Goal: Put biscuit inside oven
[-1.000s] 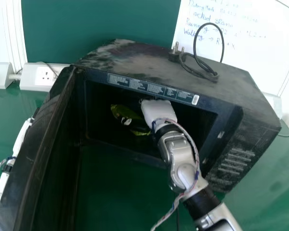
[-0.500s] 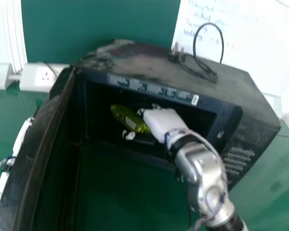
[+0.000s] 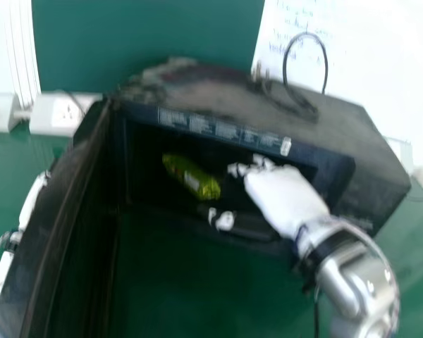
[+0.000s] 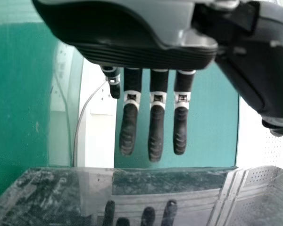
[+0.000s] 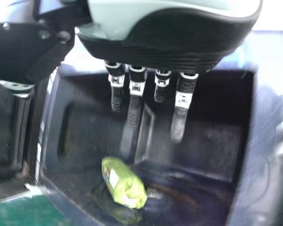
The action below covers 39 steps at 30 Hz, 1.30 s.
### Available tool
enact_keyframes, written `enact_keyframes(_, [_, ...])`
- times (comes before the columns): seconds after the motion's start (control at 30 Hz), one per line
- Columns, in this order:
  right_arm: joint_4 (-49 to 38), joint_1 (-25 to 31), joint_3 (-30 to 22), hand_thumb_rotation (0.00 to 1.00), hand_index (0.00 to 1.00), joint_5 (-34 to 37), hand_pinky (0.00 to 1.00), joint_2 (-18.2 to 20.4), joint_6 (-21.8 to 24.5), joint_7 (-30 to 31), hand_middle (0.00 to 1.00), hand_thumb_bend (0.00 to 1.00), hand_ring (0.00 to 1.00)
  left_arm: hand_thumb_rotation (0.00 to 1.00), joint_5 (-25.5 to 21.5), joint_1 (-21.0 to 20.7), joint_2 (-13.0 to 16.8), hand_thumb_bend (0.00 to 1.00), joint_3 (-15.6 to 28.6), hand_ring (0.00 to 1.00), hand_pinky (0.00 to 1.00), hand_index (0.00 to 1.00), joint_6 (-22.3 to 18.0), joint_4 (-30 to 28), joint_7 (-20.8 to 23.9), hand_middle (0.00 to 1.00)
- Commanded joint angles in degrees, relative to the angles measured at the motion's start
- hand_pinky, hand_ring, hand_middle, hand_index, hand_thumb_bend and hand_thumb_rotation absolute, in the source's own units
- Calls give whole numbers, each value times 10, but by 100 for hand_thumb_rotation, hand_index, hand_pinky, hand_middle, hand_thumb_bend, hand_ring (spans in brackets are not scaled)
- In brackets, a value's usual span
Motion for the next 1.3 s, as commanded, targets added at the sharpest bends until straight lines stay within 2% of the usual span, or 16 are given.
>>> enact_keyframes(0.0, [-36,16,-55,79,93,61,50,-29,10,45,81,87,71,6,-3,1,3,52,3,31,26,49,-5,9,-3,39])
enact_keyframes(0.07, [-52,25,-111,77,94,137,49,-53,17,83,81,87,71,7,-5,0,4,52,4,32,26,49,-4,10,-4,39])
enact_keyframes(0.13, [-64,37,-165,75,94,202,55,-75,20,108,81,88,73,7,-5,0,5,52,5,31,26,49,-5,13,-5,40])
enact_keyframes(0.2, [-69,57,-208,79,93,243,62,-90,10,112,82,92,76,6,-5,-1,6,52,6,31,26,49,-5,14,-6,39])
enact_keyframes(0.27, [-68,74,-251,77,93,290,64,-97,2,112,82,91,78,7,-6,-1,6,52,7,31,26,49,-4,14,-6,39])
enact_keyframes(0.3, [-65,81,-275,72,92,318,65,-100,-1,114,82,88,78,6,-3,-1,7,52,6,31,26,49,-7,16,-5,39])
enact_keyframes(0.37, [-51,91,-321,65,91,375,65,-110,-3,122,82,83,78,7,-3,-3,8,52,7,31,26,49,-9,19,-6,39])
enact_keyframes(0.43, [-41,103,-362,60,90,409,65,-125,1,129,82,84,77,7,-4,-4,8,52,8,31,26,49,-6,20,-6,39])
enact_keyframes(0.53, [-30,116,-418,50,89,461,61,-145,43,141,78,85,72,7,-6,-5,8,52,9,31,26,49,-5,21,-6,39])
enact_keyframes(0.73, [5,145,-517,50,89,530,57,-161,86,135,77,84,69,7,-15,-8,9,52,13,31,27,49,-9,30,-16,40])
enact_keyframes(0.93, [17,164,-551,47,89,531,55,-146,121,68,75,84,66,7,-18,-8,12,52,13,32,27,49,-3,30,-15,39])
enact_keyframes(0.97, [14,167,-551,48,88,526,53,-144,128,53,75,84,65,7,-18,-8,12,52,13,32,27,49,-2,31,-17,40])
enact_keyframes(1.0, [13,171,-550,49,88,523,46,-143,134,39,74,83,62,7,-19,-9,13,52,13,32,27,49,-3,32,-18,40])
enact_keyframes(1.03, [10,175,-549,50,88,517,46,-143,144,24,73,83,62,7,-19,-10,14,52,13,32,27,49,-5,35,-20,40])
enact_keyframes(1.17, [-16,182,-526,53,85,477,56,-151,202,-37,70,85,65,7,-17,-11,16,52,13,32,27,49,-11,42,-20,40])
enact_keyframes(1.27, [-23,175,-509,49,84,469,49,-144,225,-74,69,84,58,7,-15,-10,17,52,12,32,27,49,-8,39,-18,40])
